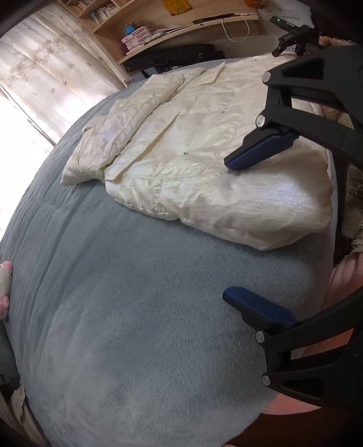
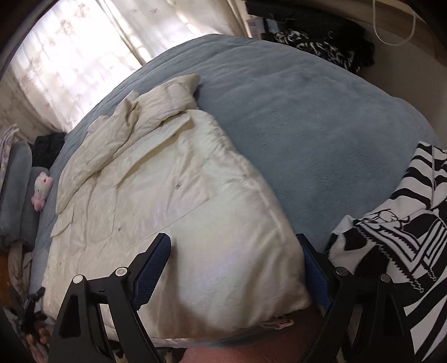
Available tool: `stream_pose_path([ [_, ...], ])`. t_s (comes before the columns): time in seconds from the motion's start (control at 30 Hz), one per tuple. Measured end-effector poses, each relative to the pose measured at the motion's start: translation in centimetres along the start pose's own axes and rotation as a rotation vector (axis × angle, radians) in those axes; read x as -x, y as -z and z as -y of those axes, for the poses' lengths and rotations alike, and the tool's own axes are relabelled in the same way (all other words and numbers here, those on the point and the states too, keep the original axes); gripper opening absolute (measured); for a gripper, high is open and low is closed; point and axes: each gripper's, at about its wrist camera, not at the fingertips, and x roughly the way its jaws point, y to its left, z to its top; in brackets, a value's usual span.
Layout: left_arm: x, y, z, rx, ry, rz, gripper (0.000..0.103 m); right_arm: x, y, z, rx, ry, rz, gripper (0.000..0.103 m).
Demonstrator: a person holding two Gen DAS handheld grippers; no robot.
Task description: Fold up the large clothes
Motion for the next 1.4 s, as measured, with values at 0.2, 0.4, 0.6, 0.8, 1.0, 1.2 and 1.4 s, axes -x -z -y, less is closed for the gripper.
stream_pose_path([
  [0.2,-1.0,0.7,0.5,-0.033,0.015,0.021,0.097,-0.5,1.6,-2.5,0.063,-0.004,0.033,0.086],
  [0.4,-1.9,1.2,1.7,-0.075,-0.015,0.037,0.101,-1.2,2.3,-2.7,0.032,-0.068,0.029,0.050],
  [0.6,-2.5,1.6,3.6,-0.110,0.019,0.008,0.099,-1.5,1.9,-3.9,0.049,-0.063,0.039,0.038],
  [0.8,-3.2,2.4,6.3,-0.151,-0.030,0.035,0.054,-1.2,1.8,-5.3,0.088,-0.030,0.057,0.029],
  [1.0,-0.8,1.7,7.0,-0.085,0.016,0.075,0.018,1.4,1.1,-5.8,0.098,-0.045,0.110,0.022],
  [1.2,5.2,2.2,9.7,-0.150,0.005,0.165,0.017,6.0,0.2,-6.4,0.105,-0.101,0.167,0.022],
  [1.4,11.1,2.1,10.4,-0.134,0.033,0.165,0.017,11.7,-1.5,-6.6,0.107,-0.156,0.190,0.021],
])
